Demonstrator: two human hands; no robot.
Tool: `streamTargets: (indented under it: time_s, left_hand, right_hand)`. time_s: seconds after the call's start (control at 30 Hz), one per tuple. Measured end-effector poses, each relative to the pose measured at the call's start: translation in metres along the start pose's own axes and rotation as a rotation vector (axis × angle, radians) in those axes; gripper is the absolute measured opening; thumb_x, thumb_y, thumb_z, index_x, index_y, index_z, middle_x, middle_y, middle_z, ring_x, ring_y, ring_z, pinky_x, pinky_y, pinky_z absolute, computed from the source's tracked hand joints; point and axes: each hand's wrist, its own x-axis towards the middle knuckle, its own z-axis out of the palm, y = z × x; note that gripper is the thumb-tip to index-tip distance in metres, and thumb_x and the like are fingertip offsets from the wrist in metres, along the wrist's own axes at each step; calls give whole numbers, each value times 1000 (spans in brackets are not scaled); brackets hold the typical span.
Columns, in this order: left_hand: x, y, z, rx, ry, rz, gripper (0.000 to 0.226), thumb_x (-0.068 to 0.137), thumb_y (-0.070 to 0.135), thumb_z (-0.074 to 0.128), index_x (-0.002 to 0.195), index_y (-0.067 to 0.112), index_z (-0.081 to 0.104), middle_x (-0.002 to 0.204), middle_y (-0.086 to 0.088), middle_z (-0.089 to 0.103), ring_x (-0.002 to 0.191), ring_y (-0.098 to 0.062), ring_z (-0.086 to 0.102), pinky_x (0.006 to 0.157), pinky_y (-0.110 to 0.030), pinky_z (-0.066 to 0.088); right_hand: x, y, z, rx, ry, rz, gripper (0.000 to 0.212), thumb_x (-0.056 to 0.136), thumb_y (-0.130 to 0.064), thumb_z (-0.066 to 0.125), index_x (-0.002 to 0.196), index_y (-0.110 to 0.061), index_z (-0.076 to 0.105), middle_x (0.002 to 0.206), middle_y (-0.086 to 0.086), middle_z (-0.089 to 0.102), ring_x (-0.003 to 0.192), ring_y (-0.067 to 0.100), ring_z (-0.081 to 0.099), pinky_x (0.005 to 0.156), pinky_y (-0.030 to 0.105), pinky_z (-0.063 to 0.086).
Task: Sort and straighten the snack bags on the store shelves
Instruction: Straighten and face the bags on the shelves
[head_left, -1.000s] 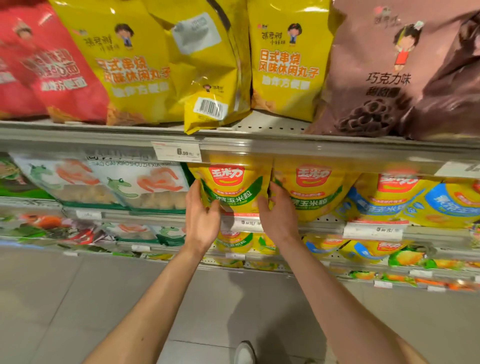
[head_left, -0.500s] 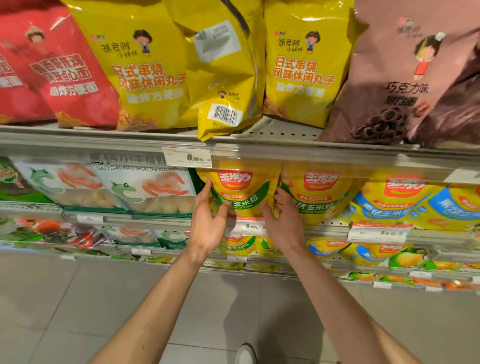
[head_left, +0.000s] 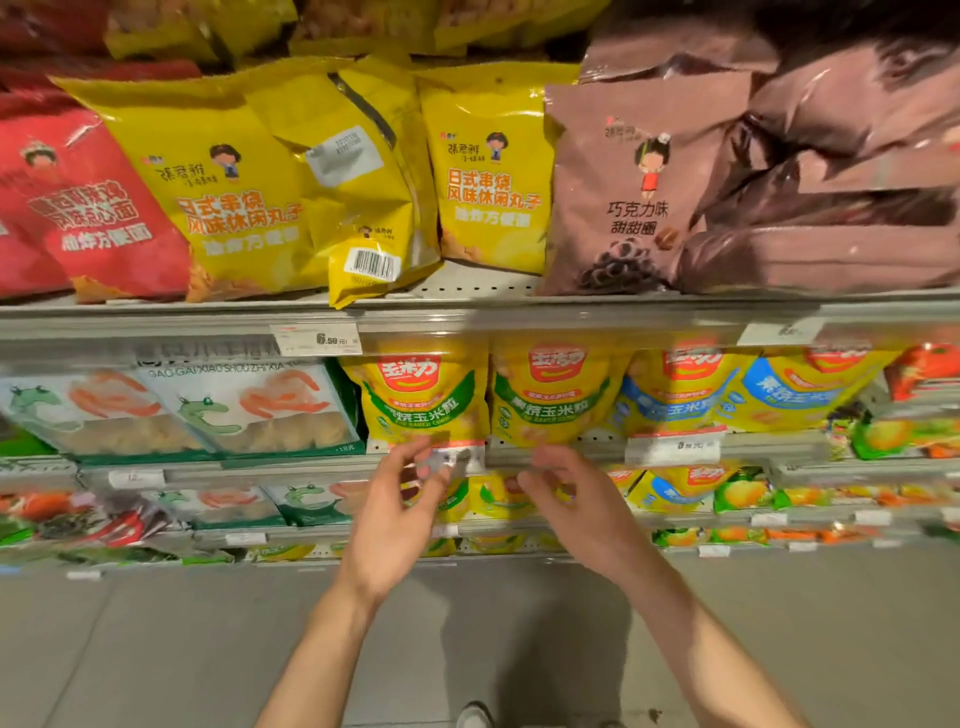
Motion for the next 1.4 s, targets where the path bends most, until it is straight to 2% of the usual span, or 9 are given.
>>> streamTargets:
  time_s: [0.2,0.4,0.53,0.77,0.87,1.0,1.2,1.3,1.4]
  left_hand:
    - [-28,46,38,-60,16,63,27,100,27,63,124,38,60,114,22,68,99,2,70,88,-18,52]
    - [-42,99,103,-8,34,153,27,99,25,65,124,34,61,115,20,67,96,12,66,78,-7,51]
    - [-53,141,162,-101,69,155,26,97,11,65,116,30,65,106,10,72,91,0,69,73,-5,50]
    - [-63,222,245,-23,125,272,27,88,41,64,116,40,63,106,31,71,96,8,69,85,-19,56]
    - [-69,251,268,57,109,342,29,90,49,61,118,44,62,110,34,68,103,8,66,87,-11,49]
    - [-63,275,281,260,128,477,29,100,48,60,128,40,61,116,30,66,109,8,61,84,-13,46]
    - [-46,269,258,446,519,656,32,95,44,53,103,20,73,93,10,70,86,-18,66,77,-36,50]
    - [-36,259,246,475,653,714,33,94,40,58,105,12,72,97,-2,64,92,-28,62,81,-38,47]
    - [-19,258,240,490,663,805,41,91,33,66,123,7,67,118,-13,57,109,-30,56,94,-38,47]
  right_hand:
    - [-27,17,-60,61,69,-15,27,94,-33,70,120,-30,65,112,-19,69,99,-13,62,84,6,43]
    - [-38,39,-146,69,107,-89,37,85,-58,65,116,-38,66,107,-15,72,101,5,68,91,24,51]
    - [-45,60,-223,45,129,-118,18,92,-34,73,109,-35,68,103,-18,72,100,-1,67,85,20,50]
    - [-42,78,-356,33,187,-200,19,93,-33,69,112,-34,70,106,-16,74,102,-3,67,83,18,51]
    - [-35,74,-394,25,221,-228,23,93,-39,65,115,-32,70,108,-15,73,104,-1,67,89,23,52]
    - [-27,62,-425,-19,289,-307,49,84,-62,54,117,-29,69,108,-15,71,106,-1,65,90,24,50]
    - [-19,31,-439,-133,457,-502,24,90,-56,57,113,-49,59,115,-33,59,111,-12,55,93,18,47]
    - [-9,12,-433,-199,495,-604,48,89,-51,63,129,-25,60,133,-8,56,127,9,53,97,41,53]
    - [2,-8,-416,-278,553,-629,61,83,-39,80,135,-17,58,142,4,50,134,19,47,115,25,34]
